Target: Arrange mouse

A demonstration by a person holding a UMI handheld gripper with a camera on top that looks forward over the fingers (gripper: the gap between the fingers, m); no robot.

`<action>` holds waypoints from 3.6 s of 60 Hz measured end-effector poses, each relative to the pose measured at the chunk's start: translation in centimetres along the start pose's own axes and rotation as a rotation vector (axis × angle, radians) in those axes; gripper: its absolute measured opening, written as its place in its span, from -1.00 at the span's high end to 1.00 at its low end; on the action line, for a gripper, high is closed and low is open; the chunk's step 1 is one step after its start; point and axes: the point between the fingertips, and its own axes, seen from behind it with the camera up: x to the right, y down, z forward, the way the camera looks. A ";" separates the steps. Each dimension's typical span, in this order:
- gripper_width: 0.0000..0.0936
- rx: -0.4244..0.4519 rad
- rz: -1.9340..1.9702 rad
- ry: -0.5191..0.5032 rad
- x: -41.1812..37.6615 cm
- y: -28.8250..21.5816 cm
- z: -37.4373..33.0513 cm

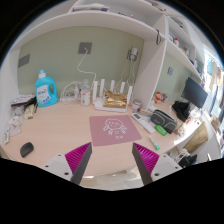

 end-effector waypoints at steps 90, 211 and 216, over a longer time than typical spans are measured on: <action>0.01 -0.053 -0.101 -0.366 -48.0 7.8 3.9; -0.81 0.052 -0.078 -0.178 4.9 -4.4 6.6; -0.81 0.052 -0.083 -0.172 5.0 -3.9 5.7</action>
